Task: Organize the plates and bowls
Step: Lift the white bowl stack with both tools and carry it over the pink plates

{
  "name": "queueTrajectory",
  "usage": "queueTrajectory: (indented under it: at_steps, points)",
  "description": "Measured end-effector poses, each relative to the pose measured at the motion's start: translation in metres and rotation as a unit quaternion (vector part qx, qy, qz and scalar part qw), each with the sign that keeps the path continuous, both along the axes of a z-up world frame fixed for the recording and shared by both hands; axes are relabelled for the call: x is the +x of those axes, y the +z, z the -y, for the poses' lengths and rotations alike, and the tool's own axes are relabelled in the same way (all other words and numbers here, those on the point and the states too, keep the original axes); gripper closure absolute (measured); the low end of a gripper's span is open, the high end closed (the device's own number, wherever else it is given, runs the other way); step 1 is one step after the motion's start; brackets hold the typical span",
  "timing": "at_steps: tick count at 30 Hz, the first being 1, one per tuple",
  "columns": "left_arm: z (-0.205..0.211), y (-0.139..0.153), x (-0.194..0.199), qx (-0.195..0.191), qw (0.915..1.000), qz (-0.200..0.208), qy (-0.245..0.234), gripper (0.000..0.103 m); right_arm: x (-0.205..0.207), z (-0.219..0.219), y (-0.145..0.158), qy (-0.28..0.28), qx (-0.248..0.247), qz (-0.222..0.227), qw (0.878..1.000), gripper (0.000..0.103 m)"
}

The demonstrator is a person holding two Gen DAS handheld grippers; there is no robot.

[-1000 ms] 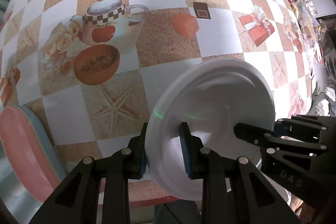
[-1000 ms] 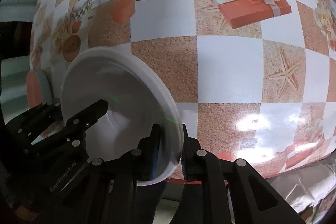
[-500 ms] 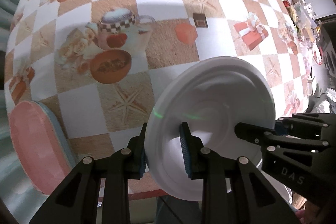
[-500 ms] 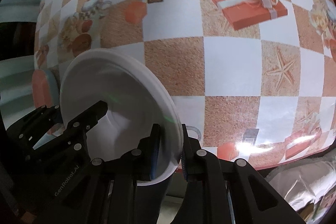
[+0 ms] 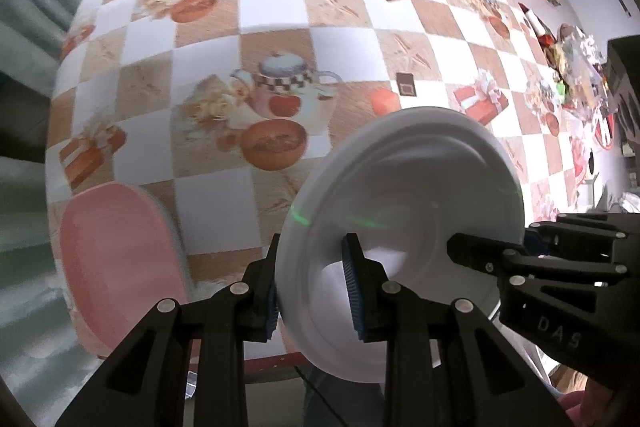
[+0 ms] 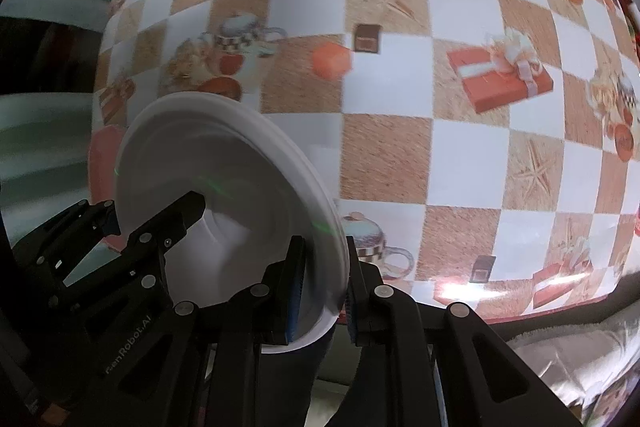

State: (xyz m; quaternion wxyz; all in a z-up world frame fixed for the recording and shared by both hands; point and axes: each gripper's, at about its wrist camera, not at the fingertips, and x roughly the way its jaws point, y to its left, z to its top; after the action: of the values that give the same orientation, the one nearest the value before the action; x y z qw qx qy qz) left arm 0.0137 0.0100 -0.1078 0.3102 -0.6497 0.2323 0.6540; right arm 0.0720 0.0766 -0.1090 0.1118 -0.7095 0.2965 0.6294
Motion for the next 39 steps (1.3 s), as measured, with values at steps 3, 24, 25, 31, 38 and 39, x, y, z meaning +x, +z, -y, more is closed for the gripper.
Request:
queueTrajectory:
  at_steps: [3, 24, 25, 31, 38, 39]
  points:
    - [0.008, 0.006, -0.005, 0.006, 0.9999, -0.007, 0.012, 0.072, -0.006, 0.008, 0.007, 0.011, 0.005, -0.007, 1.0, 0.084]
    - [0.114, 0.043, -0.044, 0.021, 0.9908, -0.05, 0.124, 0.073, -0.07, 0.09, 0.026, 0.122, 0.014, -0.04, 0.992, 0.084]
    - [0.121, 0.044, -0.047, 0.02, 0.9896, -0.051, 0.133, 0.073, -0.074, 0.096, 0.025, 0.128, 0.013, -0.041, 0.991, 0.084]
    - [0.154, 0.044, -0.062, 0.011, 0.9845, -0.052, 0.167, 0.073, -0.095, 0.126, 0.022, 0.159, 0.006, -0.044, 0.986, 0.084]
    - [0.177, 0.038, -0.076, 0.0, 0.9806, -0.046, 0.19, 0.073, -0.115, 0.15, 0.01, 0.171, -0.008, -0.038, 0.985, 0.084]
    - [0.179, 0.036, -0.078, -0.001, 0.9803, -0.043, 0.193, 0.073, -0.117, 0.152, 0.008, 0.172, -0.008, -0.037, 0.984, 0.084]
